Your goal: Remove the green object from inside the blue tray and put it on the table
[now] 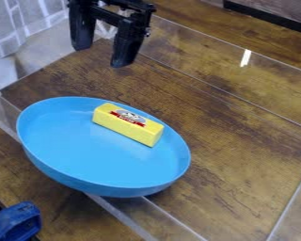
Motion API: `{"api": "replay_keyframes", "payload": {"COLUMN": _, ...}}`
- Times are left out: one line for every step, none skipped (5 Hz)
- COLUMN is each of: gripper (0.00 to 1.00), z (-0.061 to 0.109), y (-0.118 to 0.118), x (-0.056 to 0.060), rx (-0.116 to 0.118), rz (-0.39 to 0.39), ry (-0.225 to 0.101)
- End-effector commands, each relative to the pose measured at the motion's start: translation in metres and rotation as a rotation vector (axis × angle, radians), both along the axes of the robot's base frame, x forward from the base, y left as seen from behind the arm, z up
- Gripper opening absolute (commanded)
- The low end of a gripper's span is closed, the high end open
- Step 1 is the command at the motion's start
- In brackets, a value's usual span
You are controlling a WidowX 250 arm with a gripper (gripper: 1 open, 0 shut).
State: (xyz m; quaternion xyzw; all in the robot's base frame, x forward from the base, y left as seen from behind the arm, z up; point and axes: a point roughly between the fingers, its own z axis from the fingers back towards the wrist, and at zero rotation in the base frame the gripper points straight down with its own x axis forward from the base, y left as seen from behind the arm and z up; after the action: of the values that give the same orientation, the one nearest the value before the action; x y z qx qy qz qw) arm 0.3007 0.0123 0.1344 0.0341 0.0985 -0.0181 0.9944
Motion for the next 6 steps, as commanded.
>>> {"api": "replay_keyframes", "payload": {"gripper": 1.0, "z": 0.013, "y": 0.012, "x": 0.007, "rx": 0.012, "rz": 0.028, "ry": -0.045}}
{"api": "replay_keyframes", "payload": {"gripper": 1.0, "z": 0.012, "y": 0.018, "x": 0.009, "rx": 0.022, "rz": 0.041, "ry": -0.046}}
{"api": "replay_keyframes", "payload": {"gripper": 1.0, "z": 0.011, "y": 0.022, "x": 0.01, "rx": 0.029, "rz": 0.049, "ry": -0.047}}
{"api": "replay_keyframes", "payload": {"gripper": 1.0, "z": 0.008, "y": 0.025, "x": 0.013, "rx": 0.03, "rz": 0.055, "ry": -0.05}}
{"api": "replay_keyframes", "payload": {"gripper": 1.0, "z": 0.006, "y": 0.028, "x": 0.014, "rx": 0.024, "rz": 0.071, "ry": -0.054}}
{"api": "replay_keyframes", "payload": {"gripper": 1.0, "z": 0.003, "y": 0.029, "x": 0.016, "rx": 0.019, "rz": 0.077, "ry": -0.057}}
